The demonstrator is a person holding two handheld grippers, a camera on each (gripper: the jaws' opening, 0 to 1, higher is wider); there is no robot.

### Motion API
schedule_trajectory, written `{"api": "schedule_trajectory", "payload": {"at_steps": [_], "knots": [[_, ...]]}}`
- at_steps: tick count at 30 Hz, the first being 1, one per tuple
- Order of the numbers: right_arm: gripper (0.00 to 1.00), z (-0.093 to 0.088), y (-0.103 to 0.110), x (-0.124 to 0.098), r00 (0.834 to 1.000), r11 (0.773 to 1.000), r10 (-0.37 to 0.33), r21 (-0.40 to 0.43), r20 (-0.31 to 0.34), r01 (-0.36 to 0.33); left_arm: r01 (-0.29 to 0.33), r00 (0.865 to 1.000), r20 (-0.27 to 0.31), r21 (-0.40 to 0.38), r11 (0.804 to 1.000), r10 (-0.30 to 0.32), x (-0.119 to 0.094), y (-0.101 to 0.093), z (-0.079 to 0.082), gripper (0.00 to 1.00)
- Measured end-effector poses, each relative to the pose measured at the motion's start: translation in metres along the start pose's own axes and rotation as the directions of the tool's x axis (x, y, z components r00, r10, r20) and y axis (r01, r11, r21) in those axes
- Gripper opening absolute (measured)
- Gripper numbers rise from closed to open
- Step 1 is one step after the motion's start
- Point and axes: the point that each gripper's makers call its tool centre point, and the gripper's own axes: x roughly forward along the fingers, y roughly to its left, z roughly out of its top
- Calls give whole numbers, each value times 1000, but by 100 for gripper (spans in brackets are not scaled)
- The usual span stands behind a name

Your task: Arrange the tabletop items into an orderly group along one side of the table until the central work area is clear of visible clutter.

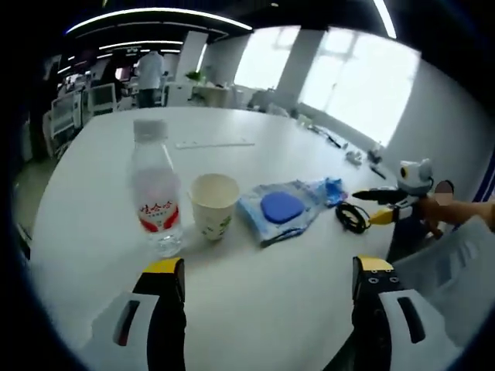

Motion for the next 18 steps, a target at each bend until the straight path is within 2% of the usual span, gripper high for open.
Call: {"api": "schedule_trajectory", "payload": {"at_steps": [5,10,12,13,17,18], "knots": [[93,0,8,-14,1000,1000,-2,2,14,2,13,1000,23,4,1000,-13,-16,-1,-4,87],[96,-4,8,-34,1000,1000,-22,-9,18,23,25,999,22,31,999,-26,-29,-5,-10,90],[98,-5,5,-44,999,999,-42,13,28,41,31,998,57,26,999,-33,-35,-7,-9,94],[98,-6,4,-48,998,999,-49,16,26,49,44,995,90,-4,999,-43,-39,-10,-7,94],[100,-15,0,-66,997,997,-76,-2,13,76,41,994,102,-12,999,-39,-50,-11,-15,96],[100,-18,-1,-71,997,997,-83,2,7,83,41,991,131,-17,999,-38,-53,-11,-13,96]]}}
